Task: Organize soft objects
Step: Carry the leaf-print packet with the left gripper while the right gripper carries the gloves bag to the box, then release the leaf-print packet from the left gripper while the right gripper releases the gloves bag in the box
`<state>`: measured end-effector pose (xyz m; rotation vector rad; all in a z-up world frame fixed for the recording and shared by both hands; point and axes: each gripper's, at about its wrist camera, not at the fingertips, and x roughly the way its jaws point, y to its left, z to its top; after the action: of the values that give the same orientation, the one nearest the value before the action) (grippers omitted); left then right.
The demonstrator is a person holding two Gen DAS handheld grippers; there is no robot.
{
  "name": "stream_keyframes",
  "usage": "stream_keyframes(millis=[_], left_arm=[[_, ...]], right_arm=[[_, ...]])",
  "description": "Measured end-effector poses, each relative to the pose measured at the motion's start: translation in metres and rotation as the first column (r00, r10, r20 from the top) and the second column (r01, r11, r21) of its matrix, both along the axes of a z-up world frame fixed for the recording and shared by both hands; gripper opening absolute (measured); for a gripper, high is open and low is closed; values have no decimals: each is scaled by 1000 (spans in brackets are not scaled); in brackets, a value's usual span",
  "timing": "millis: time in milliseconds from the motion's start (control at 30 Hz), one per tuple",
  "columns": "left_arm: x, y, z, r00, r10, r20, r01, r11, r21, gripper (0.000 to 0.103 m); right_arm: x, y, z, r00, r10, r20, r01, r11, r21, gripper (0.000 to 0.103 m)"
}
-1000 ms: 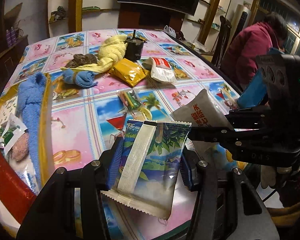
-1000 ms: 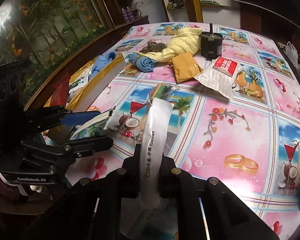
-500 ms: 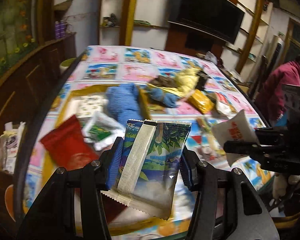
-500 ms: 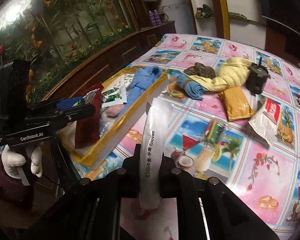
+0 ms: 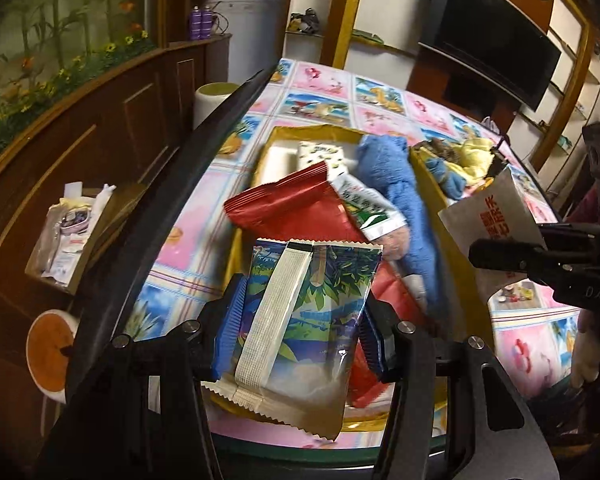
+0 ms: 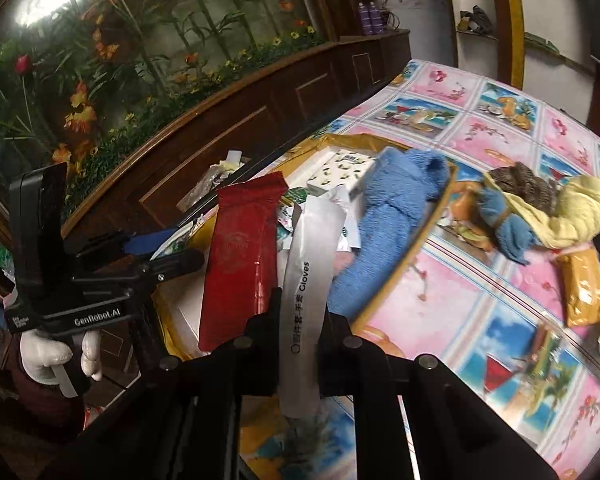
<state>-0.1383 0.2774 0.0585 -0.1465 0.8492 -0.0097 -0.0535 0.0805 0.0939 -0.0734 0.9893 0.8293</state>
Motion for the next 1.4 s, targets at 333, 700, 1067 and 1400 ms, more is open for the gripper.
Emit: stream_keyframes(millis=[333, 700, 1067, 1400], left_arm=[[1, 13, -11, 1000, -2, -7, 1, 998, -65, 58], [-6, 10, -3, 1000, 24, 15, -23, 998, -56, 58], [-17, -15, 10, 996, 63, 65, -71, 988, 137, 58], [-18, -50, 23, 995, 66, 74, -82, 968, 236, 58]], right_arm=[[12, 34, -21, 999, -8, -45, 7, 999, -34, 12], [12, 29, -19, 997, -68, -41, 68, 998, -4, 22], [7, -16, -8, 985, -170, -11, 171, 984, 58, 30], [-1, -47, -6, 980, -196, -21, 197, 976, 94, 31]])
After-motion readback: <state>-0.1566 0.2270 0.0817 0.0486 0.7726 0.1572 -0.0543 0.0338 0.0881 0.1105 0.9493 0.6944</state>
